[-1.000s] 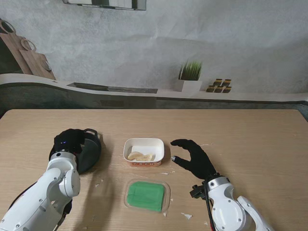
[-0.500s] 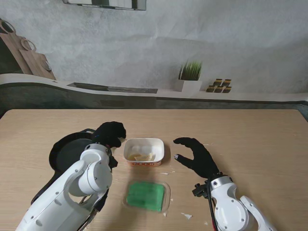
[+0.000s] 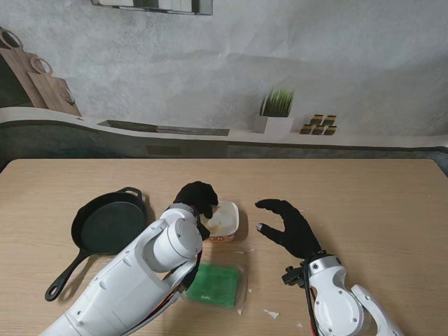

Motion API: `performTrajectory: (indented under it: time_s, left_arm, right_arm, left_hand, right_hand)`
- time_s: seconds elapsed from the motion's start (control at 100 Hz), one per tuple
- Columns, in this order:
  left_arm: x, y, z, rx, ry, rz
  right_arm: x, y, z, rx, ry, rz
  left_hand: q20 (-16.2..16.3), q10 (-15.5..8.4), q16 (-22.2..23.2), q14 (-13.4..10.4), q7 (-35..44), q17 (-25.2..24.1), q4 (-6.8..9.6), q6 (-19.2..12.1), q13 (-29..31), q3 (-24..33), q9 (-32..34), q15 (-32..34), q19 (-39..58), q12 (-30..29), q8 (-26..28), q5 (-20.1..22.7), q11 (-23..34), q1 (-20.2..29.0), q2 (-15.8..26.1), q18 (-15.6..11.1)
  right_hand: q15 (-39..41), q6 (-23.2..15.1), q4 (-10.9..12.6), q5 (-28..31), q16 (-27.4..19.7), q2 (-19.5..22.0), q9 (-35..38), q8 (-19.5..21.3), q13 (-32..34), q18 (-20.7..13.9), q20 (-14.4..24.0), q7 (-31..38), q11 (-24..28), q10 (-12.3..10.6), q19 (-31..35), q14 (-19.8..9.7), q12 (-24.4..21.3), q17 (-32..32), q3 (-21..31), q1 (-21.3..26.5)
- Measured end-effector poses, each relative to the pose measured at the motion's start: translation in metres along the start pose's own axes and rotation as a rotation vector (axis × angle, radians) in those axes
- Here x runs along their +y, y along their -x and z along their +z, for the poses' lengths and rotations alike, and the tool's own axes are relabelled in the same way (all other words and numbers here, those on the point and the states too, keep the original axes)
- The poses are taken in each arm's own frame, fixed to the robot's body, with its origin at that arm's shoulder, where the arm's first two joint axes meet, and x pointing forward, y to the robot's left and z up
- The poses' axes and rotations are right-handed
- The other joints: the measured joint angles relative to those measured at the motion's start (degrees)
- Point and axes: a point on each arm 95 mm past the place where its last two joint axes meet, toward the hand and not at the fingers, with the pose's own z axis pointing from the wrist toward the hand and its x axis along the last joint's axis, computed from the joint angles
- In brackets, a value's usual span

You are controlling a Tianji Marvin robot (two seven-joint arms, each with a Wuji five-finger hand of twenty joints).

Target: Load dumplings into a food container

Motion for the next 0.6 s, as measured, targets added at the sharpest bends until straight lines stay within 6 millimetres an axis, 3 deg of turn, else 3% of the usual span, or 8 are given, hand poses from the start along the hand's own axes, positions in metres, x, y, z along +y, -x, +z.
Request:
performTrajectory:
  time_s: [0.13, 0.25, 0.3, 0.36, 0.43, 0.46, 0.6]
  left_arm:
    - [0.009, -0.002, 0.005, -0.004, 0.013, 0.021]
    - [0.012, -0.002, 0.006, -0.029, 0.030, -0.026]
    - [0.013, -0.002, 0.006, -0.032, 0.034, -0.026]
    - [0.014, -0.003, 0.006, -0.029, 0.046, -0.016]
    - [0.015, -0.002, 0.005, -0.023, 0.069, -0.004]
    - [0.015, -0.002, 0.004, -0.021, 0.076, 0.000]
    - [0.012, -0.001, 0.001, -0.020, 0.098, 0.006]
  right_arm:
    - [0.001, 0.000, 0.000, -0.001, 0.002, 0.000]
    - [0.001, 0.000, 0.000, -0.001, 0.006, 0.000]
    - [0.001, 0.000, 0.000, -0.001, 0.006, 0.000]
    - [0.001, 0.000, 0.000, -0.001, 0.006, 0.000]
    - [0.001, 0.001, 0.000, -0.002, 0.006, 0.000]
    - [0.001, 0.001, 0.000, -0.002, 0.006, 0.000]
    - [0.001, 0.001, 0.000, -0.002, 0.006, 0.000]
  left_hand:
    - [0.01, 0.08, 0.00, 0.05, 0.00, -0.58, 0.00, 0.25, -0.37, 0.01, -0.88, -0.25, 0.00, 0.01, 0.07, -0.90, 0.34, 0.00, 1.23, 0.00]
    - [0.11, 2.09, 0.00, 0.69, -0.54, -1.84, 0.22, 1.98, -1.74, 0.03, -3.84, -0.83, -0.92, -1.54, -3.25, -3.52, 0.85, -0.99, 3.56, -0.04]
    - [4.13, 3.20, -2.73, 0.47, -1.47, -3.30, 0.41, 3.65, -4.70, 1.91, -6.84, 0.73, -4.06, -6.35, -4.86, -4.58, 3.29, -3.94, 4.67, -0.87]
    - [6.01, 4.27, -9.47, 0.43, -4.47, -6.60, 0.51, 4.78, -9.08, 2.54, -11.86, 1.96, -6.90, -15.48, -6.34, -5.88, 5.22, -7.51, 5.28, -0.90]
    - [7.39, 5.75, -14.20, 0.57, -8.72, -11.76, 2.49, 6.34, -13.51, 3.69, -16.11, 1.07, -8.31, -23.59, -7.24, -7.95, 5.10, -12.33, 6.32, -1.64]
    - [7.90, 6.64, -16.02, 1.39, -10.46, -14.39, 3.17, 6.90, -15.76, 3.69, -18.02, -0.22, -9.56, -25.51, -7.67, -9.47, 3.99, -13.67, 6.91, -0.89]
    - [10.68, 7.59, -20.23, 2.72, -17.16, -29.51, 3.22, 7.30, -28.29, 3.52, -26.58, -5.80, -13.92, -32.39, -10.57, -15.91, -0.92, -16.03, 8.29, -1.38]
  right_hand:
    - [0.00, 0.00, 0.00, 0.00, 0.00, 0.00, 0.00, 0.00, 0.01, 0.00, 0.00, 0.00, 0.00, 0.00, 0.00, 0.00, 0.00, 0.00, 0.00, 0.00]
    - [0.00, 0.00, 0.00, 0.00, 0.00, 0.00, 0.00, 0.00, 0.01, 0.00, 0.00, 0.00, 0.00, 0.00, 0.00, 0.00, 0.00, 0.00, 0.00, 0.00]
    - [0.00, 0.00, 0.00, 0.00, 0.00, 0.00, 0.00, 0.00, 0.01, 0.01, 0.00, 0.00, 0.00, 0.01, 0.00, 0.00, 0.00, 0.00, 0.00, 0.00]
    - [0.00, 0.00, 0.00, 0.00, 0.00, 0.00, 0.00, 0.00, 0.01, 0.01, 0.00, 0.00, 0.00, 0.01, 0.00, 0.00, 0.00, 0.00, 0.00, 0.00]
    - [0.00, 0.00, 0.00, 0.00, 0.00, 0.00, 0.00, 0.00, 0.01, 0.01, 0.00, 0.00, 0.00, 0.01, 0.00, 0.00, 0.00, 0.00, 0.00, 0.00]
    - [0.00, 0.00, 0.00, 0.00, 0.00, 0.00, 0.00, 0.00, 0.01, 0.01, 0.01, 0.00, 0.00, 0.01, 0.00, 0.00, 0.00, 0.00, 0.00, 0.00]
    - [0.00, 0.00, 0.00, 0.00, 0.00, 0.00, 0.00, 0.00, 0.01, 0.01, 0.01, 0.00, 0.00, 0.01, 0.00, 0.00, 0.00, 0.00, 0.00, 0.00]
